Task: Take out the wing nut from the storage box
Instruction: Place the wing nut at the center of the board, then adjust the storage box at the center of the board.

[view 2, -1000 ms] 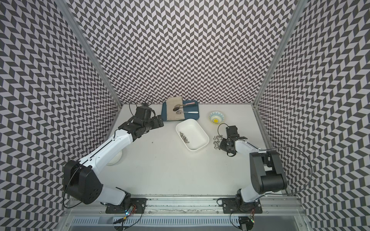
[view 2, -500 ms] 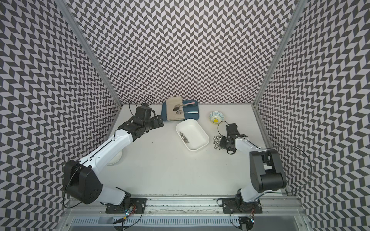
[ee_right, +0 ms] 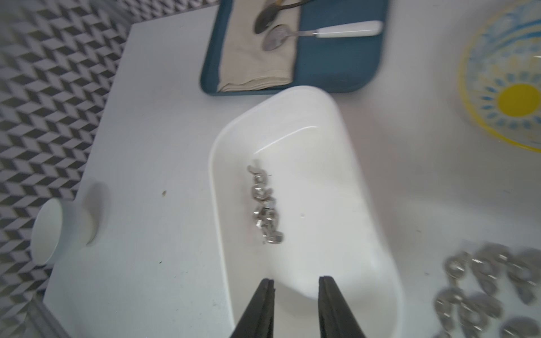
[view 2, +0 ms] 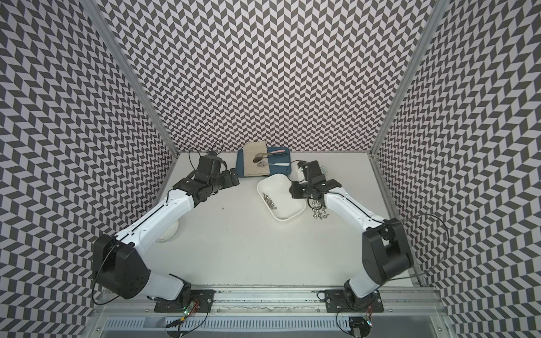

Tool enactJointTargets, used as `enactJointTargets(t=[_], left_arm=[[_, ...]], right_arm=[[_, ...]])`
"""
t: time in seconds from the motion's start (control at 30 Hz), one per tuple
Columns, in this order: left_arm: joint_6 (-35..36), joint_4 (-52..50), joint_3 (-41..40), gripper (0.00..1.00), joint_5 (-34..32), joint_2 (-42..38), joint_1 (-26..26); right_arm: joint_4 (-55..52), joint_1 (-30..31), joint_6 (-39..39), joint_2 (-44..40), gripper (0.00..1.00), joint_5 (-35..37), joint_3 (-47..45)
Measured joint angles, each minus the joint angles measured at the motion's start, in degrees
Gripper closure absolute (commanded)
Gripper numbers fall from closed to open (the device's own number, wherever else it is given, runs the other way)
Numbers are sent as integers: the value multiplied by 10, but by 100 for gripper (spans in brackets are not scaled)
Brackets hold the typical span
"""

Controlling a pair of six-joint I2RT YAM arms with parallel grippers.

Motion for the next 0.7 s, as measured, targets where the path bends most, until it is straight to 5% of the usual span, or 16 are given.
enactJointTargets(t=[0.23,0.7], left_arm=[[0,-1,-16,5,2,-19,7],[-2,-5,-41,5,5,-61,39]], right_arm=[[-4,71,-37,81,73,-23,35],[-9,75,-19,115,86,75,20]])
